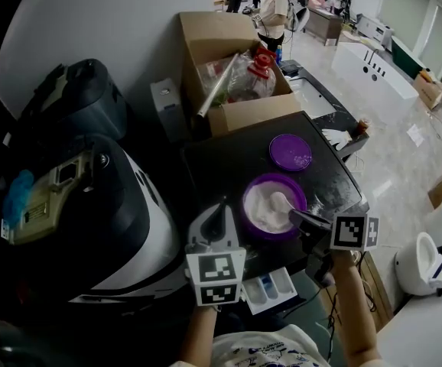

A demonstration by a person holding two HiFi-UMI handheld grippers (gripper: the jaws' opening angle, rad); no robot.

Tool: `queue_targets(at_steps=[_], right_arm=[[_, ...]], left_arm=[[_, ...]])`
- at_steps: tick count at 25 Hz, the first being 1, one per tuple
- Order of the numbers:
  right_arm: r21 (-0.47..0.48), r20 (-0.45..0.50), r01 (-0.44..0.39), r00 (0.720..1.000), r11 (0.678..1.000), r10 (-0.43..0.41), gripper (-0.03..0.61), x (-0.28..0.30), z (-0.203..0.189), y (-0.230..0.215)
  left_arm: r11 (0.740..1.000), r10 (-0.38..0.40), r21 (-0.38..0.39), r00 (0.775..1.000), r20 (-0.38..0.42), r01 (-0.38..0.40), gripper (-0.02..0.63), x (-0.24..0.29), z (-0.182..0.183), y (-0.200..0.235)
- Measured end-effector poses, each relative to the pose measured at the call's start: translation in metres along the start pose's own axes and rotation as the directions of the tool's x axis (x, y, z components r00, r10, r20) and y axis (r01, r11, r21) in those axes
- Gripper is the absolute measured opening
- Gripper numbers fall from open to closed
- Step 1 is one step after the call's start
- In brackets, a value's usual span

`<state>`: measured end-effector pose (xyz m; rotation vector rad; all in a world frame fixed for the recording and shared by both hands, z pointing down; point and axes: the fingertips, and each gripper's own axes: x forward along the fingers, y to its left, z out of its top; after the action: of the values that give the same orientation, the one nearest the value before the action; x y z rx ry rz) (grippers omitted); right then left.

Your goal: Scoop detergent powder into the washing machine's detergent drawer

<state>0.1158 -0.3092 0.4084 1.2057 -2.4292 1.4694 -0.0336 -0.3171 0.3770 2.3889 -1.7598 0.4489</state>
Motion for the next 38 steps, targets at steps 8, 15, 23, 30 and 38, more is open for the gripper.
queue_targets(at_steps=[8, 15, 23, 30, 38], right_arm=[[0.190, 0.143, -0.139, 0.983, 0.972, 0.112, 0.020, -0.009, 0.003, 0.002], [0.320, 0.240, -0.331, 0.935, 0.888, 0.262, 0.020, -0.015, -0.003, 0.013], [0.380, 0.269, -0.430, 0.898, 0.819, 0.347, 0.020, -0.028, -0.011, 0.018], [0.371, 0.252, -0.451, 0.890, 0.812, 0.379, 0.020, -0.033, -0.028, 0.027], [0.383, 0.294, -0.465, 0.880, 0.798, 0.372, 0.020, -0.044, -0.056, 0.035]], left_arm=[[1.000, 0.012, 0.003, 1.000, 0.004, -0.012, 0.002, -0.002, 0.002, -0.005], [0.999, 0.036, 0.008, 0.999, 0.005, -0.036, 0.002, -0.006, 0.002, -0.012], [0.997, 0.079, 0.012, 0.997, 0.009, -0.079, 0.002, -0.019, -0.003, -0.022], [0.994, 0.107, 0.012, 0.994, -0.012, -0.107, 0.002, -0.038, -0.019, -0.023], [0.997, 0.069, 0.019, 0.997, -0.029, -0.068, 0.002, -0.057, -0.040, -0.021]])
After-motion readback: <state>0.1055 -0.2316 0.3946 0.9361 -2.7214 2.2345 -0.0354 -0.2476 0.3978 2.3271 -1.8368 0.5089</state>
